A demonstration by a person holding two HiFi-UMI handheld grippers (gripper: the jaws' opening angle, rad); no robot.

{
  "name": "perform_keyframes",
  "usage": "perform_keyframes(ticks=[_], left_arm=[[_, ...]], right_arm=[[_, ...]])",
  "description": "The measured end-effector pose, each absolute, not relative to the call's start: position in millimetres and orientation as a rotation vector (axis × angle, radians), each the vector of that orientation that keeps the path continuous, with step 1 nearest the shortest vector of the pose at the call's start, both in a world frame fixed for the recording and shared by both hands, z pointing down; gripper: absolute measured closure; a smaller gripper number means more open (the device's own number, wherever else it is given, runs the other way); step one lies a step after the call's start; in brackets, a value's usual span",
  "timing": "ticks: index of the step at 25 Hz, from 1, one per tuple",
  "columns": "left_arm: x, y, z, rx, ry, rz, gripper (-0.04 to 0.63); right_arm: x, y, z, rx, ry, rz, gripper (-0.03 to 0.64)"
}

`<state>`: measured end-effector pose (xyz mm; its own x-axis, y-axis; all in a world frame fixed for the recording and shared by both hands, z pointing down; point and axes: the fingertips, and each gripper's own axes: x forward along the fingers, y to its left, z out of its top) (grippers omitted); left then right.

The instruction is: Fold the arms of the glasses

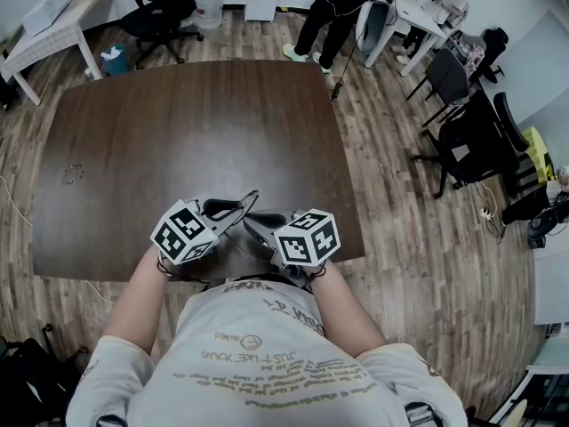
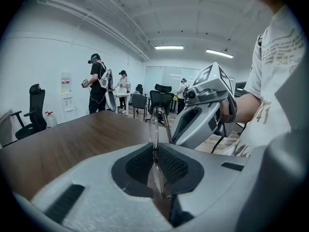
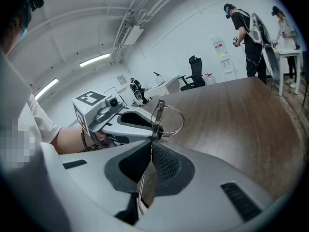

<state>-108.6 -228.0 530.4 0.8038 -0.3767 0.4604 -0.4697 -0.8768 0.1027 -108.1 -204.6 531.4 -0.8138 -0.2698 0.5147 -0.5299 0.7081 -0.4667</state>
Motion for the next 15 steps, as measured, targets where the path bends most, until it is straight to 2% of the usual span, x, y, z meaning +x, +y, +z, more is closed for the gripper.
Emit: perform_keyframes(ticks=[6, 11, 14, 15], left_arm=[[-117, -228, 530, 2.768, -0.684, 0.636, 0.554], [-124, -232, 531, 2.748, -0.736, 0.626, 0.552], [-128, -237, 531, 2.736, -0.785, 0.627, 0.552], [-131, -239, 532, 2.726, -0.806, 0.623, 0.552]], right_arm=[[-115, -205, 531, 0.610, -2.510, 0.850, 0.594], [-117, -206, 528, 0.642, -2.499, 0.692, 0.590], [-110, -208, 523, 0.669, -2.502, 0.663, 0.505], [-107, -209, 521, 0.687, -2.506, 0.659, 0.499]])
